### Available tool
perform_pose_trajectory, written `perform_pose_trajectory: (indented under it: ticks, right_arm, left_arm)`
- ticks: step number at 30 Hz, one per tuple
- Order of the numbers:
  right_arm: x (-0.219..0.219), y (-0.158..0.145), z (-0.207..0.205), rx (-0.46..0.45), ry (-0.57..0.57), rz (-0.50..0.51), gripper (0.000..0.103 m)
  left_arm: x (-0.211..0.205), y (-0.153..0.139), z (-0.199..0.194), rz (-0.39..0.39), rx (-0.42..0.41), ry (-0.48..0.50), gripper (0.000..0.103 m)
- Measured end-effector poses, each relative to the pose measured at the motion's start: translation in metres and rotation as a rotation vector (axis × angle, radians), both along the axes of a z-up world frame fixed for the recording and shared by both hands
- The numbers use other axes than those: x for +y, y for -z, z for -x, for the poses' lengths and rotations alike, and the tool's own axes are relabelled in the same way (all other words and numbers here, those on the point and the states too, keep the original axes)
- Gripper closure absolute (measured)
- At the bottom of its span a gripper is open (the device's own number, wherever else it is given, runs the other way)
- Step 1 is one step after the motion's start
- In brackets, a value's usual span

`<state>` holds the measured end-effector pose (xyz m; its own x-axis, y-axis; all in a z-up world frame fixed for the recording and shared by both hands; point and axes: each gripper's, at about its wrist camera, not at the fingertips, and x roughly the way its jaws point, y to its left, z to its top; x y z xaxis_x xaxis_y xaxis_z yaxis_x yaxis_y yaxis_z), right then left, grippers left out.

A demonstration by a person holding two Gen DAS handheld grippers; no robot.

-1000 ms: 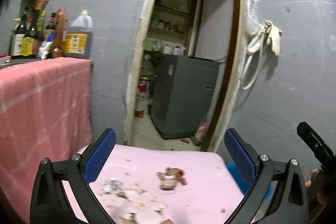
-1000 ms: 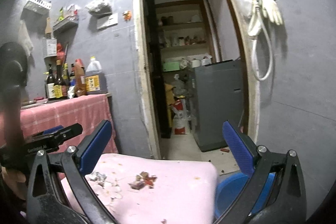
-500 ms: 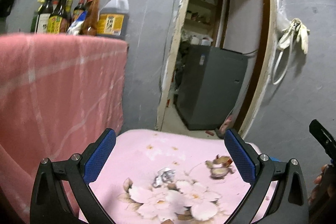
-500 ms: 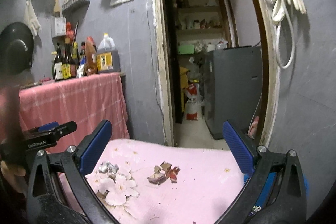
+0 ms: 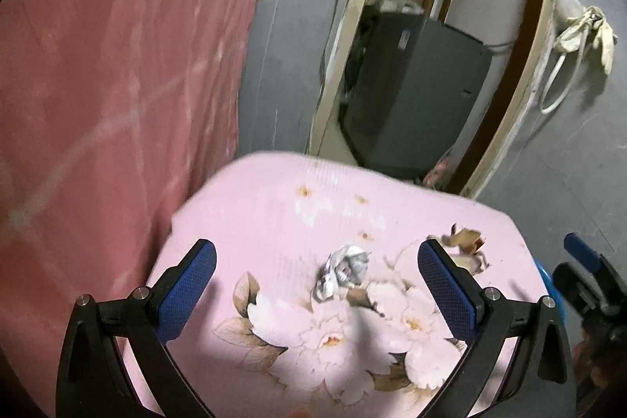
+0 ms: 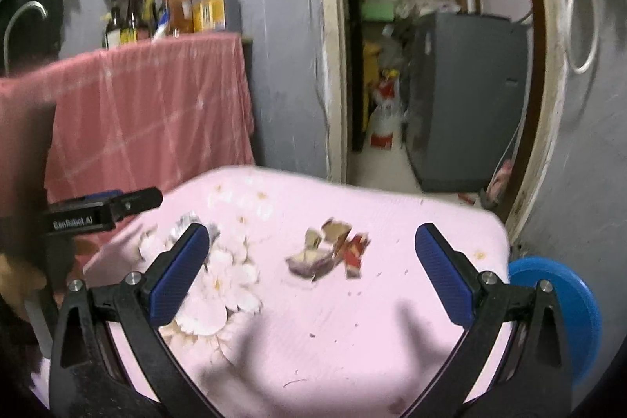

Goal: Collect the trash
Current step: 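Move both tools back over the remaining trash on the table, then grasp the small foil scrap with the left tool while the right tool grasps the peeled onion piece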

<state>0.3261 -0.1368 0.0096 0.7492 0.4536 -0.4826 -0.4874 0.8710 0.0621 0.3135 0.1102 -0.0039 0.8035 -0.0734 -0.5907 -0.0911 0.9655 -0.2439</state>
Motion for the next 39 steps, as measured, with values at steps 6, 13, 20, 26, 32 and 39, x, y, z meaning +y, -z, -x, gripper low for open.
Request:
perform_pose_trajectory:
  ticks: [6,13,20,26,32,39]
  right_arm:
    - [0.015,0.022,-0.017,0.115,-0.045,0.067,0.018]
    - [0.031,0.041,-0.035,0.228,-0.060,0.127,0.035]
    - [0.042,0.049,-0.052,0.280,-0.034,0.172,0.041]
    - [0.046,0.051,-0.062,0.308,-0.030,0.189,0.048]
    - [0.048,0.055,-0.068,0.338,-0.035,0.198,0.070]
    - [0.044,0.054,-0.062,0.337,-0.045,0.174,0.072]
  left_arm:
    - [0.008,0.011,-0.011,0.054,0.050,0.027,0.008]
    - [0.000,0.019,-0.028,0.061,0.107,0.103,0.036]
    - [-0.010,0.025,-0.045,0.040,0.162,0.140,0.059]
    - [-0.012,0.030,-0.051,0.042,0.182,0.153,0.071]
    - [-0.016,0.032,-0.052,0.028,0.188,0.158,0.082]
    - [-0.019,0.027,-0.045,0.037,0.164,0.162,0.091]
